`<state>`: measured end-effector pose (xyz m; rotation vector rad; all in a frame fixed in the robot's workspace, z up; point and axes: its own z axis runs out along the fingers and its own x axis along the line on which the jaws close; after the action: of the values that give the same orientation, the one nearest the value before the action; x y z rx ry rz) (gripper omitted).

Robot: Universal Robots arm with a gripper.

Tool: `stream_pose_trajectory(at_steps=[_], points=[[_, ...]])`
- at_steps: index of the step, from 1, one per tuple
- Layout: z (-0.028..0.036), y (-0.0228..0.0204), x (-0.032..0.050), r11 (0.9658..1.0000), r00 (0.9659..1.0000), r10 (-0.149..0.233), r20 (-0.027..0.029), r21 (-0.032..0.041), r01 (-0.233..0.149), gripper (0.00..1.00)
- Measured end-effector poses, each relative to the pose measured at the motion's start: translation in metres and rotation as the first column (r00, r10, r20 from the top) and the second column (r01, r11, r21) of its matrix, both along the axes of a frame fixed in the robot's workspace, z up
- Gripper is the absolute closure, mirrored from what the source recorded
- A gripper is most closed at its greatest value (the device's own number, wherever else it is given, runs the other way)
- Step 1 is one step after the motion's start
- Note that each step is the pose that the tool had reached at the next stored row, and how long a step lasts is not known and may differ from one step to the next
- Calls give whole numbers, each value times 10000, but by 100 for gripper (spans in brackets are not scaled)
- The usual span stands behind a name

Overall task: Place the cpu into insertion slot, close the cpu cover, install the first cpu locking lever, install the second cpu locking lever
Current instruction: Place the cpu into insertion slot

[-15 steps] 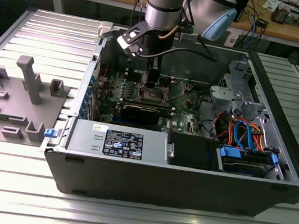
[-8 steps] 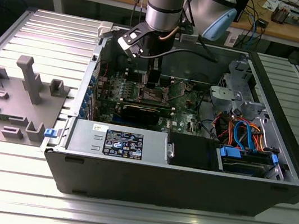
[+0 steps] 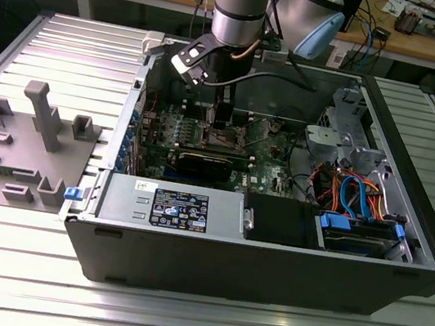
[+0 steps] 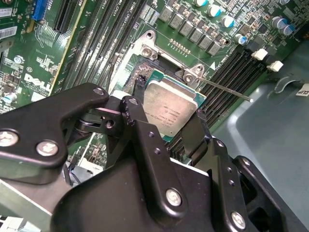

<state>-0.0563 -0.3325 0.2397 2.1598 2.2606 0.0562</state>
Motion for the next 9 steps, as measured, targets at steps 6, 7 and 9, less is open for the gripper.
stream_pose_trajectory(at_steps=[6,7,9], points=[[-12,0,0,10000,10000,0,0,0,0,45],[-14,0,0,10000,10000,0,0,0,0,45],[-19,0,0,10000,10000,0,0,0,0,45]])
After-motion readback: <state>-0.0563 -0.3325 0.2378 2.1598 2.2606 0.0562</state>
